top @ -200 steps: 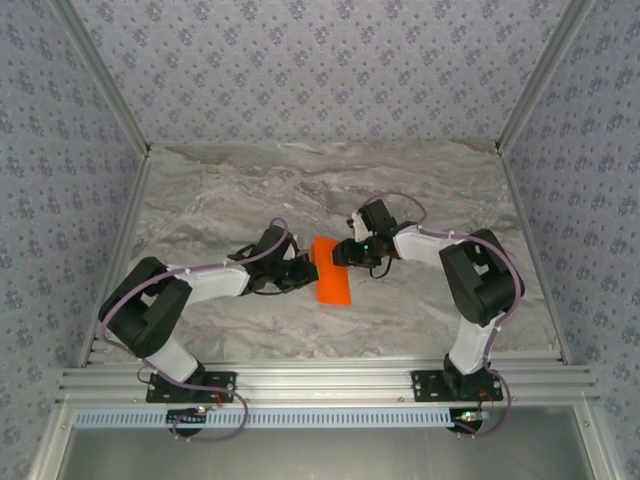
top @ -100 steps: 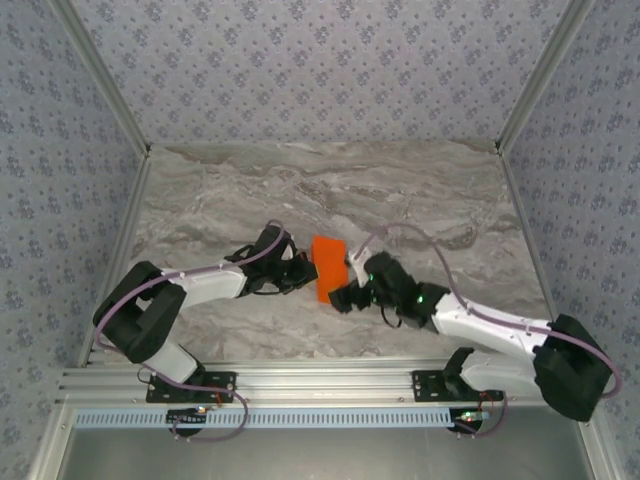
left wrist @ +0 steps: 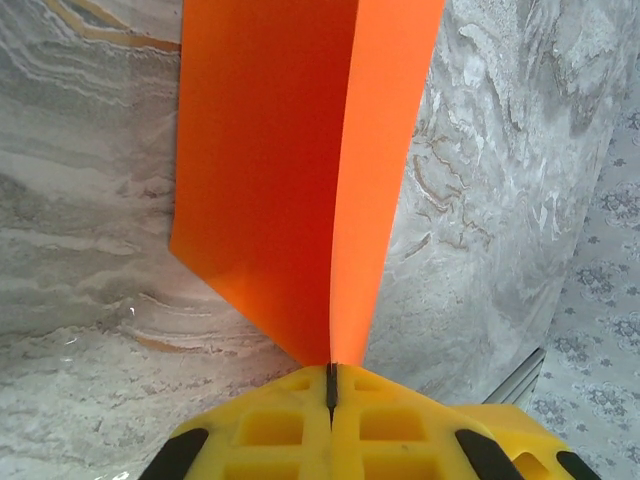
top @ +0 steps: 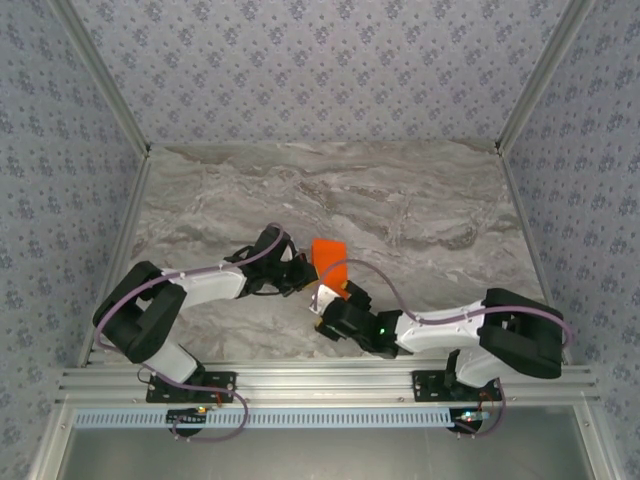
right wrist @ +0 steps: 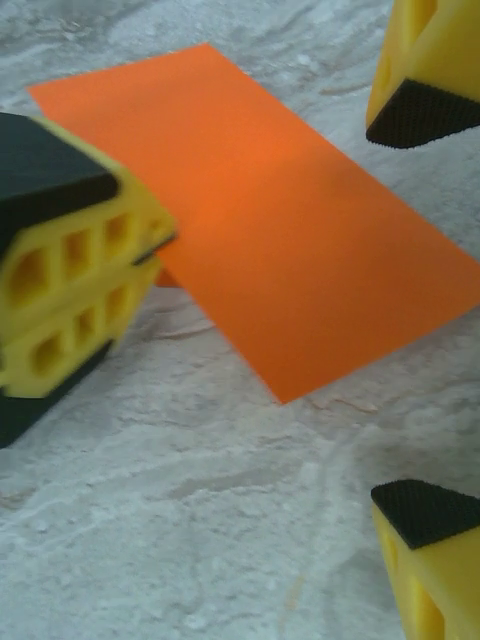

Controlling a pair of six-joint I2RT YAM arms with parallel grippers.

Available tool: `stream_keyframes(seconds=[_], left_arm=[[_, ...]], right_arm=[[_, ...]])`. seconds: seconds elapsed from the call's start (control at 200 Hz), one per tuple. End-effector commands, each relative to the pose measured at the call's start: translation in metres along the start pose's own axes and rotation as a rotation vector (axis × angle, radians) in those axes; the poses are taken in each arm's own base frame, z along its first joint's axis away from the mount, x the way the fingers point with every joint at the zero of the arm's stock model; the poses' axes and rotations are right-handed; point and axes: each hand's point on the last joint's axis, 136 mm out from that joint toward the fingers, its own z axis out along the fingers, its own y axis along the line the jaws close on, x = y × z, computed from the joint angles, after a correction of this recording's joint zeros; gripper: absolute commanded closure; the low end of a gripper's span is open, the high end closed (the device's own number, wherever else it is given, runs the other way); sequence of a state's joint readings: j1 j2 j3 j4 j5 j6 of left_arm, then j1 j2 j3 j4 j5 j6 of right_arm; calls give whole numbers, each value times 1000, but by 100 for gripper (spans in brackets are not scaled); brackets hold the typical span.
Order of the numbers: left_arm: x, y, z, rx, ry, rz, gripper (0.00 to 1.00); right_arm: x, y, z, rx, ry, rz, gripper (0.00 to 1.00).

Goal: Fold a paper plane with a square sheet of paper (fold left side to right side)
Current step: Third fold the triangle at the center of the table.

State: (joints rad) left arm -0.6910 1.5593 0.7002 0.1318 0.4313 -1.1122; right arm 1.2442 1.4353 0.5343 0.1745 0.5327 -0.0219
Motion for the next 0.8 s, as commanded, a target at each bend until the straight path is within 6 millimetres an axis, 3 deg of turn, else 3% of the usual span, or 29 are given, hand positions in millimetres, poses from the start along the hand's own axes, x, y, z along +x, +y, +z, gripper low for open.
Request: stream_keyframes(seconds=[0.0, 0.175, 0.335, 0.505, 0.65, 0.794], left_arm=[[1, -2, -4, 13, 11, -16, 98], [2, 0, -4, 9, 14, -17, 98], [1, 3, -5, 0, 13, -20, 96], [-5, 9, -12, -22, -2, -14, 84], [-22, 18, -36, -64, -55, 6, 66], [-40, 18, -63, -96, -118, 45, 60]], right_arm=[[-31, -7, 1, 37, -70, 18, 15], [-32, 1, 7, -40, -58, 43, 37], [-26, 7, 6, -87, -31, 42, 65], [-18, 14, 7, -165, -2, 75, 93], [-17, 21, 7, -273, 15, 127, 100], [-16, 19, 9, -349, 32, 199, 100]])
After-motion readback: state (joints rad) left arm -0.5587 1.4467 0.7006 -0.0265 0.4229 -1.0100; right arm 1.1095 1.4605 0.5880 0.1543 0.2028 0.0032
